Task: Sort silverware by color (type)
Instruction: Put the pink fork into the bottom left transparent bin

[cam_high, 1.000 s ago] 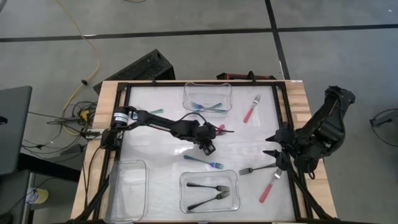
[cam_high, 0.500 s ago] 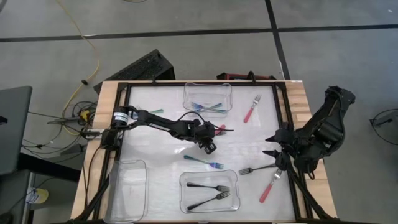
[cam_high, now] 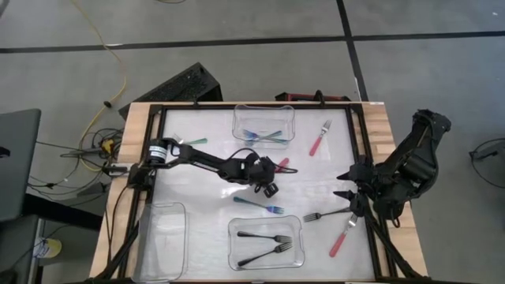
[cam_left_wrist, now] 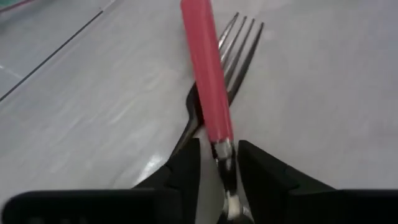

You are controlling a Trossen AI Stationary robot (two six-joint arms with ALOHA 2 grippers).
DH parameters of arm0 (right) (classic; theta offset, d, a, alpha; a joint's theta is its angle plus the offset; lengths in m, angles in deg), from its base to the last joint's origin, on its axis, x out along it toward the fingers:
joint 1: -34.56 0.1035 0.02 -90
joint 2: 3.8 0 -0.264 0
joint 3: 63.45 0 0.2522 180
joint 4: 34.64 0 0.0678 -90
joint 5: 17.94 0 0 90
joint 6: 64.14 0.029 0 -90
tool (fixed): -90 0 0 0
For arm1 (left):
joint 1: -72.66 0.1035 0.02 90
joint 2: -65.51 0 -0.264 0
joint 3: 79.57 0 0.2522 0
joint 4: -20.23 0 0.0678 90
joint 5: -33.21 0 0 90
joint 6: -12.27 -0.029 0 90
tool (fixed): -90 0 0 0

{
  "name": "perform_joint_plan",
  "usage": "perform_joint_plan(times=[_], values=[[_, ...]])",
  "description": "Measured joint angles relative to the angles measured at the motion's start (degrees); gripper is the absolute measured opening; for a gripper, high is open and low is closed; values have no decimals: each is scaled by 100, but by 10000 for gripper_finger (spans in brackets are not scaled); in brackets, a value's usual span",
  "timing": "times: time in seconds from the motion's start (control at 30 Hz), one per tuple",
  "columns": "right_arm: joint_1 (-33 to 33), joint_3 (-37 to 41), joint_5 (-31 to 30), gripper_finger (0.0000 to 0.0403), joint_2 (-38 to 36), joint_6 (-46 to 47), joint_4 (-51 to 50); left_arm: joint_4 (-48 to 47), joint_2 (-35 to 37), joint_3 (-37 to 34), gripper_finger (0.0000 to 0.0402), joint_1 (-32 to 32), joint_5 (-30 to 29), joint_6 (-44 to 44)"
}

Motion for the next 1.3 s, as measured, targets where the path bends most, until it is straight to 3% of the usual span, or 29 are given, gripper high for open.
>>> perform_joint_plan(times=[0.17, 0.33, 0.6, 0.77, 0.93, 1.1, 1.3], values=[[-2, -2, 0, 276, -4, 0, 5, 103, 48, -19, 15, -93, -99, -231], [-10, -2, 0, 276, -4, 28, 6, 13, 486, -60, 16, -87, 25, -619], [-429, -2, 0, 276, -4, -231, 53, -216, 1941, -47, 14, -54, 36, -1581], [-845, -2, 5, 276, -4, -652, 368, -591, 2859, -45, 13, -133, 886, -1940], [-1310, -2, 17, 276, -4, -1362, 930, -1620, 3692, -37, 13, -408, 2006, -2301], [-1909, -2, 24, 276, -4, -2049, 1663, -3521, 4458, -35, 12, -1252, 3251, -3116], [-2586, -2, 49, 276, 12, -2216, 2662, -5274, 4890, -44, 12, -2731, 3381, -3704]])
